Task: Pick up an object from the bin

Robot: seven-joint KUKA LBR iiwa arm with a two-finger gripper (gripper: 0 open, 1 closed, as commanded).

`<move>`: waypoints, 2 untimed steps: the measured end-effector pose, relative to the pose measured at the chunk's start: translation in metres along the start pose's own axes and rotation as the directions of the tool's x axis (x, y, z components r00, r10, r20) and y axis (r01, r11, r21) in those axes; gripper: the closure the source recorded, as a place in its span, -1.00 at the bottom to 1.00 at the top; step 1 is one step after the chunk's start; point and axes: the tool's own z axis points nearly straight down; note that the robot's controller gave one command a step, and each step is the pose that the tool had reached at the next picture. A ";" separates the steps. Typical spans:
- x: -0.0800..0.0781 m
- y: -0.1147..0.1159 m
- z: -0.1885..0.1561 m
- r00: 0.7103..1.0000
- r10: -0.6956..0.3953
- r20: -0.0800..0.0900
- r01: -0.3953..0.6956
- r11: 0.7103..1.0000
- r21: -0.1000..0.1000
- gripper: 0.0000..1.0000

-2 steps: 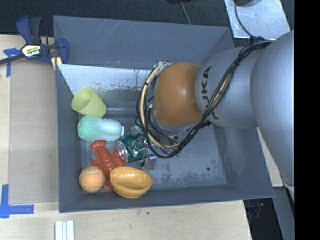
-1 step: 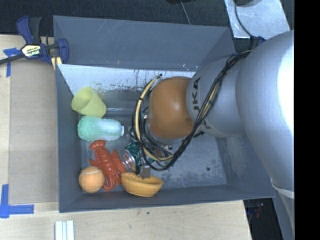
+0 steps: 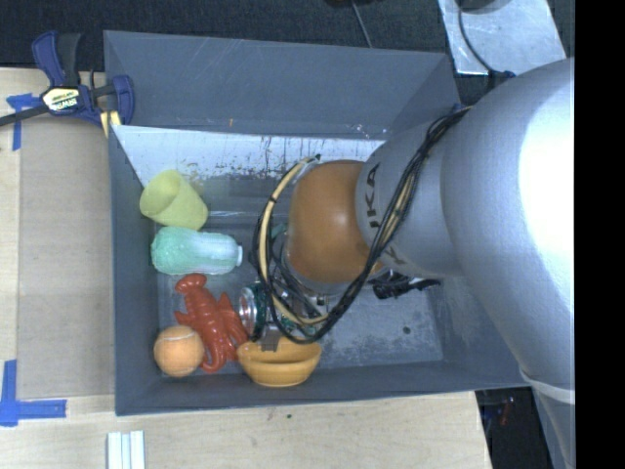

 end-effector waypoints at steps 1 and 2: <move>0.000 0.000 0.000 1.000 0.000 0.000 0.000 1.000 0.000 1.00; 0.001 -0.001 -0.026 1.000 0.000 -0.002 0.000 1.000 0.000 1.00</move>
Offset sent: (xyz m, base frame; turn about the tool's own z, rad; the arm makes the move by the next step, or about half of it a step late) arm 0.0000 -0.0001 0.0475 0.0000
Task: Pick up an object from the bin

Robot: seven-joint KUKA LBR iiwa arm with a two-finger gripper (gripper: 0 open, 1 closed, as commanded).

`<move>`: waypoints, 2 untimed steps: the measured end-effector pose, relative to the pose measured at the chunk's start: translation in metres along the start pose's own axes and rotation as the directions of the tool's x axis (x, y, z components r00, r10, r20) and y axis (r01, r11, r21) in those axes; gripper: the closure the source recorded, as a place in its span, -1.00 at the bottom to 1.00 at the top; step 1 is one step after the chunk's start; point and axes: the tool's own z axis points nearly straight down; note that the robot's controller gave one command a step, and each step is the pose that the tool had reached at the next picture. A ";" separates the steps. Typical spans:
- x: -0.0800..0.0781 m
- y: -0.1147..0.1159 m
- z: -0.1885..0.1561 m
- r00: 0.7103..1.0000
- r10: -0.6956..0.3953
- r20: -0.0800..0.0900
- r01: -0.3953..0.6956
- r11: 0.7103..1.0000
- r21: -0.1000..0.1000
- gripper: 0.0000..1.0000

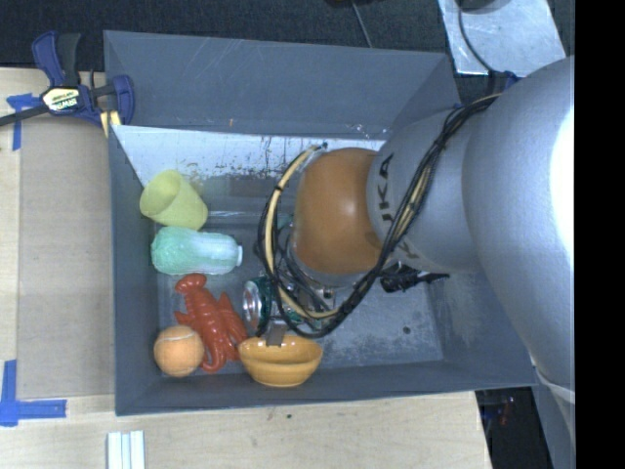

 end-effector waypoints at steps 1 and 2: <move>0.001 0.000 -0.034 1.000 -0.002 -0.003 0.002 1.000 0.001 1.00; -0.001 0.000 -0.063 1.000 -0.003 0.003 0.003 1.000 -0.001 1.00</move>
Offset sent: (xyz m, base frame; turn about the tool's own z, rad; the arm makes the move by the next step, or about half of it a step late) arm -0.0007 -0.0002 0.0702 -0.0011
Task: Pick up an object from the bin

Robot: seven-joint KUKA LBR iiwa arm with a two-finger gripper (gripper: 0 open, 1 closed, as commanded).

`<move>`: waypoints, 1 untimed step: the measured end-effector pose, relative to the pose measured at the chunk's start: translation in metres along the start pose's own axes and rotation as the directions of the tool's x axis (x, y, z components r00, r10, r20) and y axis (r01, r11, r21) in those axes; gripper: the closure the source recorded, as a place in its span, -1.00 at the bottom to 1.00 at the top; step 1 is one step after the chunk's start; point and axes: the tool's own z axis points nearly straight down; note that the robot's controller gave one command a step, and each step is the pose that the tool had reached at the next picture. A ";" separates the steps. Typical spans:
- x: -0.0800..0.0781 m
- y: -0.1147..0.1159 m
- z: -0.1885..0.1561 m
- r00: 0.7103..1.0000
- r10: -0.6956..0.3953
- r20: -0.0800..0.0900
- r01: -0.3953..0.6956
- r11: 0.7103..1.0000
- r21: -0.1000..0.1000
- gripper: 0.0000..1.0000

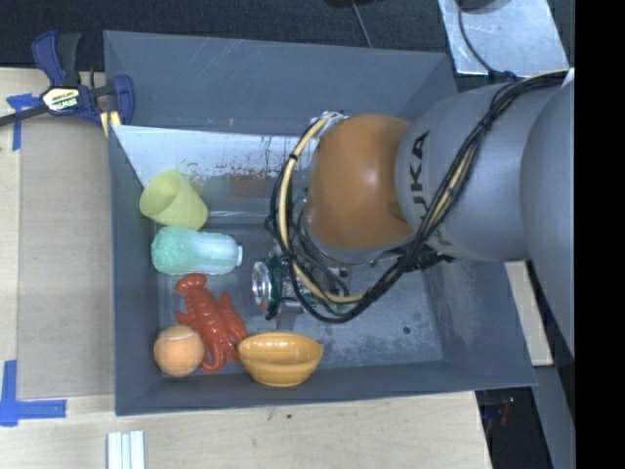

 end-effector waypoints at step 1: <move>-0.001 0.000 -0.009 1.000 -0.001 0.004 0.001 1.000 -0.001 1.00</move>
Offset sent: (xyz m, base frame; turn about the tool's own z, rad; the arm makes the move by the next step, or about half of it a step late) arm 0.0007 -0.0002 0.0233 -0.0009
